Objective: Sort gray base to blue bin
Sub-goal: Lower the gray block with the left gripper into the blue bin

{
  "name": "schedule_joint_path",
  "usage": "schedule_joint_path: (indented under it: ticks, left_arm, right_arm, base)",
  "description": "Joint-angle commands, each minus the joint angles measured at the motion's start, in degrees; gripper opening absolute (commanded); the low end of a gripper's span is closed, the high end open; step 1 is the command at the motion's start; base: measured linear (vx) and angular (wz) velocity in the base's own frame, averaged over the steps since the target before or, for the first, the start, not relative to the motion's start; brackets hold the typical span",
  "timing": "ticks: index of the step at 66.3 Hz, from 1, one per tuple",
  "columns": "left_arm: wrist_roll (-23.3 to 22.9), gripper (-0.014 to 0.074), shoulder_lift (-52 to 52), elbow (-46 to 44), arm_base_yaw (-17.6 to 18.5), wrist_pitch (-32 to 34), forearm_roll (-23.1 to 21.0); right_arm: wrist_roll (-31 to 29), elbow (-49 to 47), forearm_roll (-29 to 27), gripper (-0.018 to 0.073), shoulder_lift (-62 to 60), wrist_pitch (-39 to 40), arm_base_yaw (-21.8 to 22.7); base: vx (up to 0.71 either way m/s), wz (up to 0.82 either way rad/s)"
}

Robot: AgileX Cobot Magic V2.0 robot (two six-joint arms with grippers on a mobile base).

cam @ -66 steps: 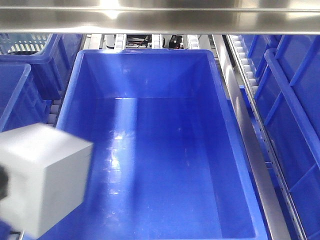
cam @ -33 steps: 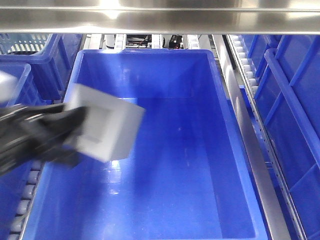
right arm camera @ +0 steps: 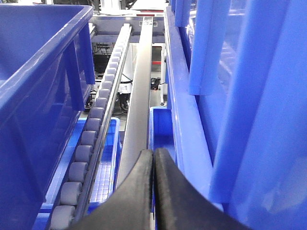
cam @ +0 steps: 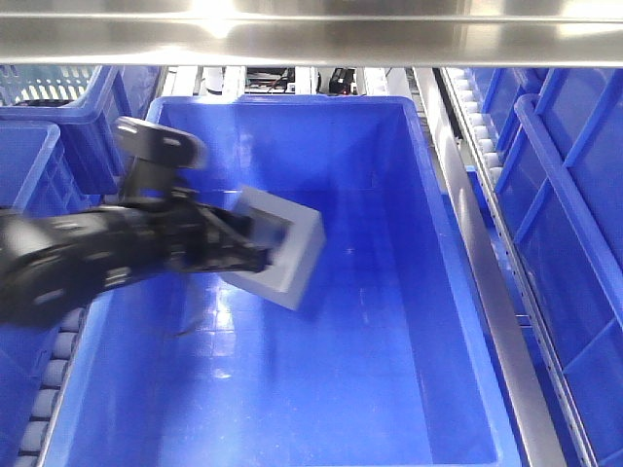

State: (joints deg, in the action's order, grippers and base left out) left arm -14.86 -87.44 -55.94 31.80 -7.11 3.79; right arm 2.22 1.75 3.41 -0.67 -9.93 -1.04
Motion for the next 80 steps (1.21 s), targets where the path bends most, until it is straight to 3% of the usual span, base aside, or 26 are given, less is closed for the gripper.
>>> schedule_joint_path:
  ticks: [1,42,66,80]
  left_arm:
    - [-0.8,0.0050,-1.0,-3.3,0.4,4.7,-3.8]
    - [-0.8,0.0235,-14.2,-6.6,0.4,3.7,-5.1]
    - [-0.7,0.0402,-12.1,-6.6,0.4,2.2,-4.9]
    - [-0.6,0.0405,-7.7,-6.6,0.4,0.1,-2.9]
  right_arm:
    - [-0.3,0.8,0.4,-0.0009,-0.7,4.3,0.3]
    - [-0.3,0.8,0.4,-0.0009,-0.7,4.3,0.3]
    - [-0.3,0.8,0.4,-0.0009,-0.7,4.3,0.3]
    - [-0.3,0.8,0.4,-0.0009,-0.7,4.3,0.3]
  base:
    - [0.00,0.00]
    - [0.00,0.00]
    - [0.00,0.00]
    - [0.00,0.00]
